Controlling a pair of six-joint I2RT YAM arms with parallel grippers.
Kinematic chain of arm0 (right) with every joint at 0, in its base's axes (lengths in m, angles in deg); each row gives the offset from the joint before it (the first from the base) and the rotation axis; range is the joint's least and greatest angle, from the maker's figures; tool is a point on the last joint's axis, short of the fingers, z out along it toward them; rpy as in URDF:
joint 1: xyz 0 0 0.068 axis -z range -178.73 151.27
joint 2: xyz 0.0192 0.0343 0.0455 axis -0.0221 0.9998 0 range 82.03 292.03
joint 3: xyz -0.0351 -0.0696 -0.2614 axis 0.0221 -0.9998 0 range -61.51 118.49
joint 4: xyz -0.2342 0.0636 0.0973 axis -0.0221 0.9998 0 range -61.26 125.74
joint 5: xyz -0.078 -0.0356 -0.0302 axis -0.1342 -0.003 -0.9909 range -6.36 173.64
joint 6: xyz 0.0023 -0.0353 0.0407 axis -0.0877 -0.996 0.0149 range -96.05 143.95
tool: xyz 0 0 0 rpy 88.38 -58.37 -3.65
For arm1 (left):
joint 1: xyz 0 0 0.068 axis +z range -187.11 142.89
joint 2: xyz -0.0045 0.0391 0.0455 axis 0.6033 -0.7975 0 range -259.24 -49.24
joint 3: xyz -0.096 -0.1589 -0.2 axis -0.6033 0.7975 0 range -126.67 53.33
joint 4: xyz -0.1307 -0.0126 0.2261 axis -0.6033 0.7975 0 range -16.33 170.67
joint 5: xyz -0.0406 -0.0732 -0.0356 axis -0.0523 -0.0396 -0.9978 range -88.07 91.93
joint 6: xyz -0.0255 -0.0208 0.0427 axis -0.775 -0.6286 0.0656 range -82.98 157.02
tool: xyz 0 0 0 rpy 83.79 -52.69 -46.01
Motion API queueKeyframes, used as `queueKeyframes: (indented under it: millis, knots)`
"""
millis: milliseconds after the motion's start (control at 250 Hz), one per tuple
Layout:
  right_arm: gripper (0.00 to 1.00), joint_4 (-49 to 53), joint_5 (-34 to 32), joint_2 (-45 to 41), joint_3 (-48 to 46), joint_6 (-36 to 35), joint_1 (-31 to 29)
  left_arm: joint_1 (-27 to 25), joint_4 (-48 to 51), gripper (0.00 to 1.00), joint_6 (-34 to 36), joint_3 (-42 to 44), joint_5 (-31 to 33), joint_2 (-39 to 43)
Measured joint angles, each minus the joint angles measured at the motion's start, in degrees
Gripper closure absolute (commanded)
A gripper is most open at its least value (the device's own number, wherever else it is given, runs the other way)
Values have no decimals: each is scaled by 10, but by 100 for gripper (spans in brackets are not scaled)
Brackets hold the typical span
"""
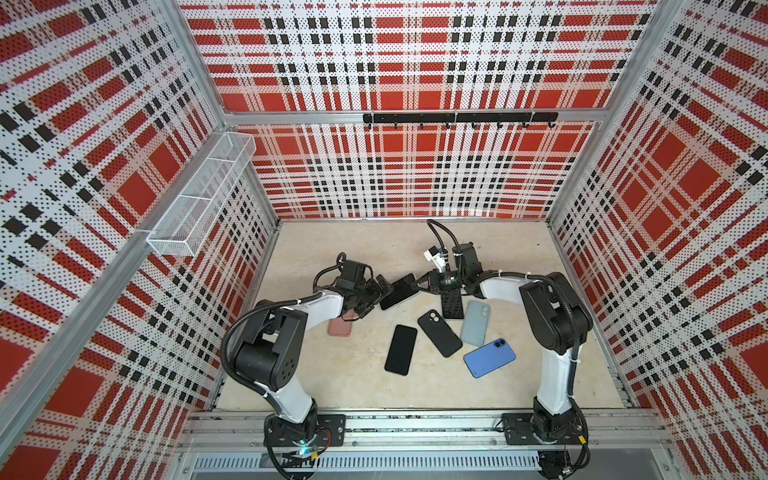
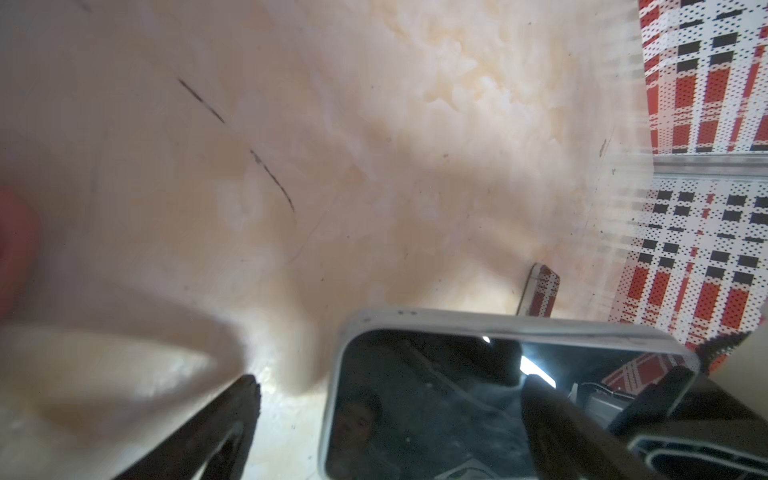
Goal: Put the phone into the phone case
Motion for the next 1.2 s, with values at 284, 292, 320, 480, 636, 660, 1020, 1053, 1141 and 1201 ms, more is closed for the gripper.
queueKeyframes:
  millis: [284,292,320,480,636,660,1020,1053,1141,1201]
  knots:
    - [100,-66,19,-23,-34,39,42,28,-6,0,36,1,-15,112]
    - [100,-66,19,-24,-34,38,42,29,-7,0,38,1,-17,114]
    - [100,-59,20,-30,-34,35,43,31,-8,0,45,1,-23,121]
    - [100,-37,43,-78,-34,23,45,33,-33,3,78,3,-80,136]
    - [100,-45,83,-121,-35,29,49,34,-82,17,88,25,-144,138]
    - [100,-49,89,-126,-37,33,49,34,-89,19,89,28,-153,138]
    - [100,-110,147,-145,-67,88,50,8,-190,39,83,36,-223,140]
    - [100,-122,152,-145,-69,97,50,3,-204,42,79,41,-223,141]
    - [100,-155,165,-145,-72,121,56,-12,-243,52,68,54,-223,141]
    - [100,-171,172,-145,-74,132,57,-20,-261,64,58,58,-224,141]
